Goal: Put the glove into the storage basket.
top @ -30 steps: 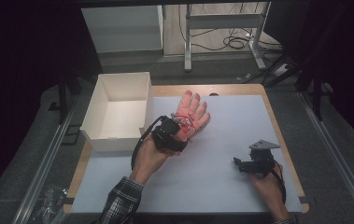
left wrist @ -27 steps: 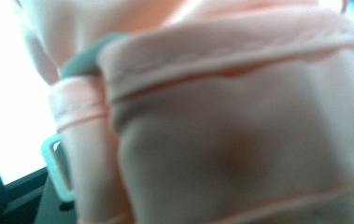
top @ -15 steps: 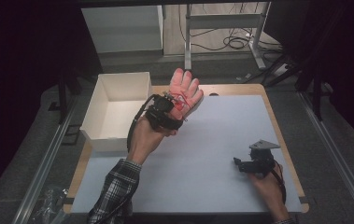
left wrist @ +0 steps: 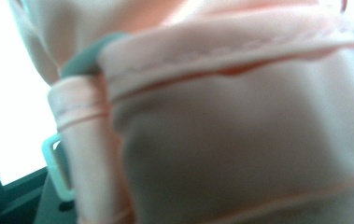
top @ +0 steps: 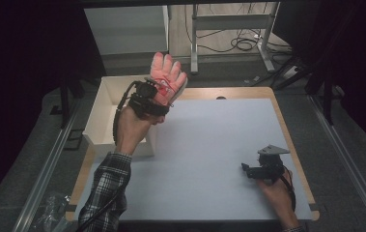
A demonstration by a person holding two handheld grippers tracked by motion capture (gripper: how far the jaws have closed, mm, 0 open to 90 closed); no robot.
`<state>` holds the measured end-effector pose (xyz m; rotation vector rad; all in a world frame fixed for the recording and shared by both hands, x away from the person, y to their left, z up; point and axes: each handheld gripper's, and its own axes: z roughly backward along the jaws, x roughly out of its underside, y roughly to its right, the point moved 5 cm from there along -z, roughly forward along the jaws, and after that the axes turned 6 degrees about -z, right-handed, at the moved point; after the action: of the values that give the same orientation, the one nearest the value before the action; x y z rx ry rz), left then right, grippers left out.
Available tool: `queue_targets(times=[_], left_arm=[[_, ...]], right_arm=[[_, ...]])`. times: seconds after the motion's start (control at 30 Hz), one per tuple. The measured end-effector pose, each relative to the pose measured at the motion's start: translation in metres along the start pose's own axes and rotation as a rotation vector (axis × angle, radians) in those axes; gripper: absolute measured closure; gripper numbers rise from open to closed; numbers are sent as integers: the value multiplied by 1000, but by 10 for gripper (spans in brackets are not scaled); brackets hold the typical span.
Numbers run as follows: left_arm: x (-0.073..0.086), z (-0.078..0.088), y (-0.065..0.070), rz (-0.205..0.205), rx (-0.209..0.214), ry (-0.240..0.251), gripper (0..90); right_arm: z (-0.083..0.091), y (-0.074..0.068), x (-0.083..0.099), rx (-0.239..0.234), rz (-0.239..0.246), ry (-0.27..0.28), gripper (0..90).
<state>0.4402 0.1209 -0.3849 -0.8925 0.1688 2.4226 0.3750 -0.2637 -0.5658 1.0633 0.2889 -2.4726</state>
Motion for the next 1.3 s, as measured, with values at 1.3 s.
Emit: queue_targets(times=[1.3], left_arm=[[74,-80,-91,230,-185,-99,371]], right_arm=[[0,0,0,0,-3,0,138]])
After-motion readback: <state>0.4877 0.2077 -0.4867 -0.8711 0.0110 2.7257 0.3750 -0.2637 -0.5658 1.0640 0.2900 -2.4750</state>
